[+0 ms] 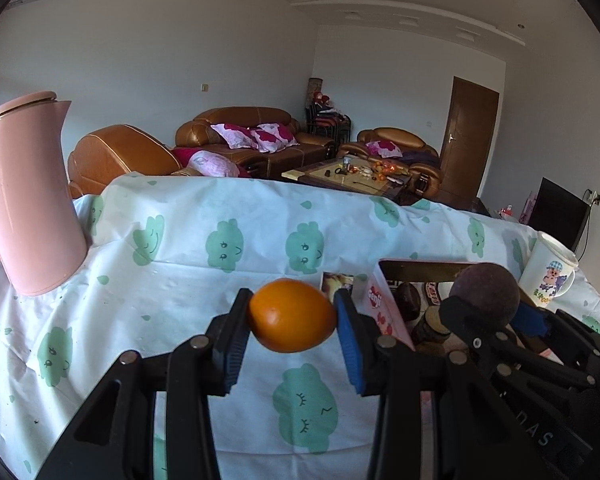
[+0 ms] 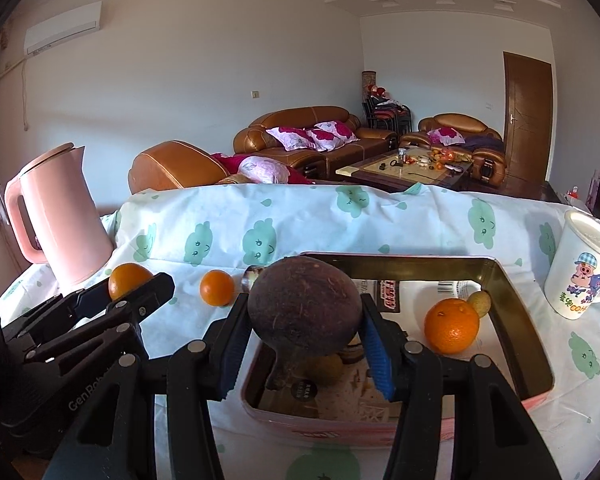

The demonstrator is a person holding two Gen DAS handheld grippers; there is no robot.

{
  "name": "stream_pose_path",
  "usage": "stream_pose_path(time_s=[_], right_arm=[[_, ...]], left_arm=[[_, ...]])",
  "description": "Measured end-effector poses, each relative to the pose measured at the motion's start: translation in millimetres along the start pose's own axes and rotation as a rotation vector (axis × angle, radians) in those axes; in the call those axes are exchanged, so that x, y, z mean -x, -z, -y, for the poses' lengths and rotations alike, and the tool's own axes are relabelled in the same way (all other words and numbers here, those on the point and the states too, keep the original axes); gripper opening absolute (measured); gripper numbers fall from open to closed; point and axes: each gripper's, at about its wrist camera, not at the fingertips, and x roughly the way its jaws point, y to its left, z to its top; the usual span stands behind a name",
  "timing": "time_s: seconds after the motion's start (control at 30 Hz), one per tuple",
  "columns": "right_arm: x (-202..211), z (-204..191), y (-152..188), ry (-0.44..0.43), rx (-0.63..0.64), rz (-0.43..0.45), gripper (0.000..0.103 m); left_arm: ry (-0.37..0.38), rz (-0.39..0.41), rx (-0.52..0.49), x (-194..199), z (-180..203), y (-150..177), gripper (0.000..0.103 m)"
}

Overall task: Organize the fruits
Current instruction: 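Carry the purple fruit and orange over the pink tin tray and release both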

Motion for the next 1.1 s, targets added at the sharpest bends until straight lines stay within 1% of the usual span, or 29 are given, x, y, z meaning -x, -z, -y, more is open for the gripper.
stream_pose_path(time_s=[0.2,0.37,0.67,0.87,0.97,1.1], right_arm=[[4,28,-3,0.03,-0.016,0.003,0.054],[7,53,-6,0.057,-0.025,0.01,0.054],[6,106,-16,0.109,-0.086,0.02,0.054],[-9,127,-17,0.103,-0.122,-0.023,0.054],[-18,130,-17,0.1,-0.114,-0.052,0.054],[-28,136,-17,0.085,-0.135,-0.08,0.054]], left_arm=[[0.041,-0.002,-0.001,-3,21,-3,0.043],[0.058,-0.009,-0.023,-10,40,-4,0.043],[0.107,-0.018,-0.063,-27,76,-11,0.043],[0.158,-0.052,-0.113,-44,109,-7,0.043],[0.154,-0.075,-0.129,-52,120,-5,0.042],[0.137,-0.107,-0.127,-60,123,-4,0.043]])
